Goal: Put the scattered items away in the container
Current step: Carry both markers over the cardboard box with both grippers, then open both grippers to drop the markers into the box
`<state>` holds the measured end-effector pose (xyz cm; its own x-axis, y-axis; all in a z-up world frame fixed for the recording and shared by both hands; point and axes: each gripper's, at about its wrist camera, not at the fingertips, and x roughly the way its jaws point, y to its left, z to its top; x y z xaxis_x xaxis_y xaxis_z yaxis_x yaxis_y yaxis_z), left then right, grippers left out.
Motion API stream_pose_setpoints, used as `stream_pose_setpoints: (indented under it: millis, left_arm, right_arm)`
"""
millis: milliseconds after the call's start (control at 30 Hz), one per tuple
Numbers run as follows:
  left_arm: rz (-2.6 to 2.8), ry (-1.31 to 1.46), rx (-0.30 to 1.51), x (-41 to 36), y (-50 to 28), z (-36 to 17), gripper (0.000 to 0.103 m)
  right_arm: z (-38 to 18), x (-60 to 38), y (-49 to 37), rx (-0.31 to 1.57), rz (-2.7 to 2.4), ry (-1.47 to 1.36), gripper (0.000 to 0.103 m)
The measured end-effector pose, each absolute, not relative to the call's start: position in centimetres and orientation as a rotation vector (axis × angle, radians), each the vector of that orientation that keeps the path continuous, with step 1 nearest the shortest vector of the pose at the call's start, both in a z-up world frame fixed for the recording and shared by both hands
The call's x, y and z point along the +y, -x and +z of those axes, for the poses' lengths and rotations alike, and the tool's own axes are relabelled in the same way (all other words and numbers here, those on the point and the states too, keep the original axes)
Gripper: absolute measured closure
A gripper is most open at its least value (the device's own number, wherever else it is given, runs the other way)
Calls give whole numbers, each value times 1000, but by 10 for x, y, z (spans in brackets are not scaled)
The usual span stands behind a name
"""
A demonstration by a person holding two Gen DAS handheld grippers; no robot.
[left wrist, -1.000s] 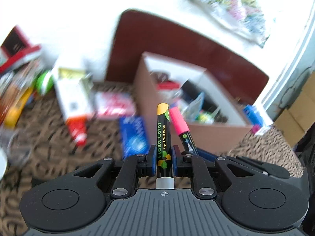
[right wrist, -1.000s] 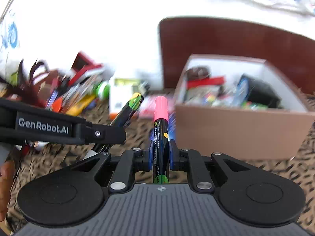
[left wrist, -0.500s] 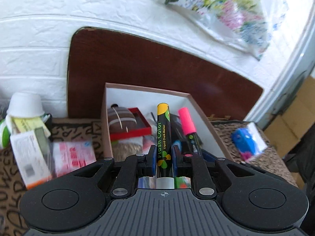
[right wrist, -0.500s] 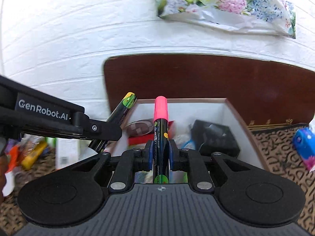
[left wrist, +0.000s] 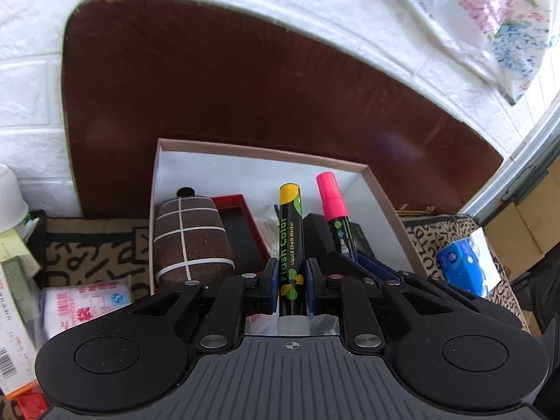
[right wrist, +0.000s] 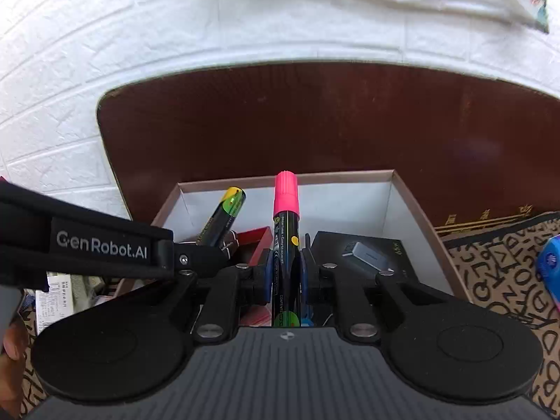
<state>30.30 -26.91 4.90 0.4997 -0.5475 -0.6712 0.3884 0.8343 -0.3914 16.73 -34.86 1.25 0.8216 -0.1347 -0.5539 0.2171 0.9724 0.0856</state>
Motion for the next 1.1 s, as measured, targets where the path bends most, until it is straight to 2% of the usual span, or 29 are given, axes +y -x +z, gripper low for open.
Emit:
stream_pose_setpoints:
  millis: [67,100,133,200,233,300,333,367,433,567,667,1100]
  left_arm:
    - [-572,189,881,-271,-306,46,86]
    - [-574,186,881,-271,-307,45,69]
    - [-566,185,878,-271,-307,44,65]
    - [-546,199,868,-266,-306,43,41]
    - [-572,234,865,-262,-307,43,33]
    - [-613,291,870,-255,-304,46,9]
    - [-610,293,861,-254,-301,49,4]
    - [-600,275,834,-253,-295,53,1]
    - [-591,220,775,-253,-283,60,0]
    - [-611,203,780,-251,-270,65,0]
    - [-612,208,801,-247,-262,65,0]
    - [-632,149,769,-241,-210,82,0]
  right_arm:
    - [8,-350,-174,592,-189,-145,85]
    - [6,-351,-176,599,-192,-142,85]
    - [4,-352,-179,607,-193,-140,85]
    - [2,-353,-182,618,-191,-134,84]
    - [2,-353,-181,620,-199,-128,80]
    - [3,-355,-177,618,-214,-113,54]
    - [4,-355,-173,607,-217,-108,35]
    - [4,-355,-169,597,-217,-101,33]
    - [6,-353,-161,593,-214,-79,32]
    - [11,-343,-145,580,-209,-30,10]
    - [16,-332,-135,568,-221,30,4]
    - [37,-310,-98,559,-229,84,1]
